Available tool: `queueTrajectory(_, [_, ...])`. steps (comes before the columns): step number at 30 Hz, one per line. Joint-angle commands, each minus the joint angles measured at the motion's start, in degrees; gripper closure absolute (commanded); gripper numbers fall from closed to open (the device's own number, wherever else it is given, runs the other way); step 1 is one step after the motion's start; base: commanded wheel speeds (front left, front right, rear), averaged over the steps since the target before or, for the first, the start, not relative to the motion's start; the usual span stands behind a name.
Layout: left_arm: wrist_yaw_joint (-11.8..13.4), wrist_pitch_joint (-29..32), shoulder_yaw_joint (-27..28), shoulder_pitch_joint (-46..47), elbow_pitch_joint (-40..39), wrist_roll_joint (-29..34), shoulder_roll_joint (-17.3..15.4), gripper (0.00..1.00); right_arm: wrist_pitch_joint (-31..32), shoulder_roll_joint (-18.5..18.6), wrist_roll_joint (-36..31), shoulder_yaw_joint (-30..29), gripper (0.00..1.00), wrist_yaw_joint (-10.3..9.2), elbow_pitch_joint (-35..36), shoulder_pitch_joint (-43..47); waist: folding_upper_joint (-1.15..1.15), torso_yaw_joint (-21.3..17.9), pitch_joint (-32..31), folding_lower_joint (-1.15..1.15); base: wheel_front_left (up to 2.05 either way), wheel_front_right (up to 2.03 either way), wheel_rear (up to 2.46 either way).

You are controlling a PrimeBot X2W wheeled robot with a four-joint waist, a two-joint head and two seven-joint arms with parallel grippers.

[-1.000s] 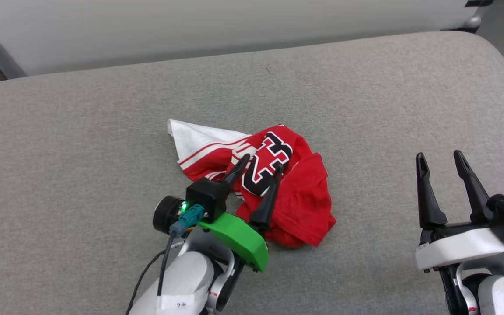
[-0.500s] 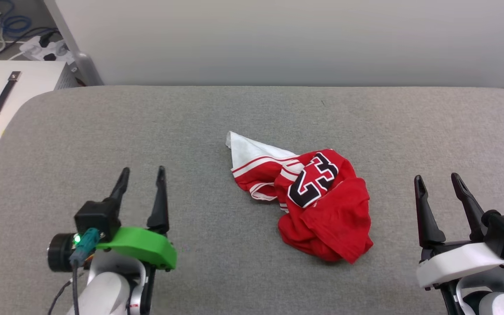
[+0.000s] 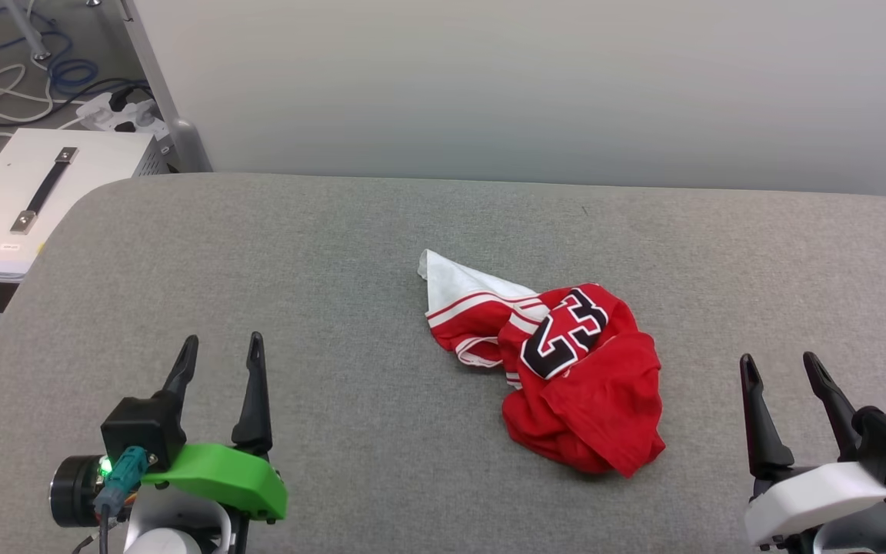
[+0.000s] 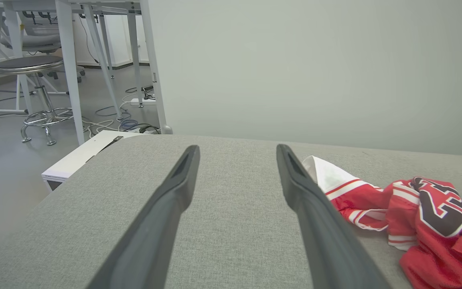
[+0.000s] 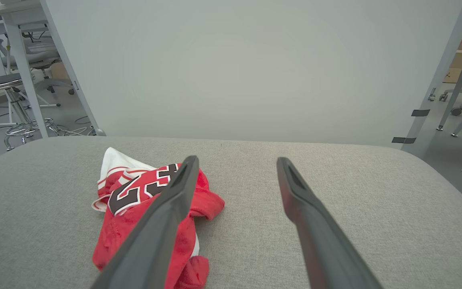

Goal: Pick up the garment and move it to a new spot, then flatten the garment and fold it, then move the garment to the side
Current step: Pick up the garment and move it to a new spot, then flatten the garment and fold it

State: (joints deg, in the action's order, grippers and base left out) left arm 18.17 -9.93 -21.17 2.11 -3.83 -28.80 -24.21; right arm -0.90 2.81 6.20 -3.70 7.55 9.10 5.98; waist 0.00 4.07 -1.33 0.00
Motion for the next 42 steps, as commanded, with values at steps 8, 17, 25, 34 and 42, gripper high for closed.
queueTrajectory(8, [0.61,1.14,-0.58,-1.42,-0.80,0.12,-0.64,0.00,0.72,0.07,0.00,-0.51,0.00,-0.06,1.02,2.12,0.00,-0.77,0.10,0.00,0.00,0.00,0.00])
queueTrajectory(17, [0.74,1.19,-0.79,-0.64,-1.18,0.06,-0.56,0.00,2.37,0.07,0.49,-2.65,0.00,-0.06,0.02,1.19,0.00,-0.57,1.21,0.00,0.00,0.00,0.00])
queueTrajectory(25, [0.64,-0.22,-1.02,1.68,-1.76,0.42,0.46,0.00,13.20,4.05,4.58,-3.77,0.00,-0.06,-3.72,-1.11,0.00,1.28,5.14,0.00,0.00,0.00,0.00])
queueTrajectory(34, [-0.20,-2.22,-1.65,5.91,0.02,0.41,3.10,0.00,25.58,11.91,12.83,8.37,0.00,-0.06,-8.59,-7.96,0.00,4.22,11.65,0.00,0.00,0.00,0.00])
queueTrajectory(42, [-1.04,-3.24,-2.07,8.18,2.18,0.55,4.38,0.00,30.78,15.58,17.49,18.20,0.00,-0.06,-15.02,-11.28,0.00,5.62,14.42,0.00,0.00,0.00,0.00])
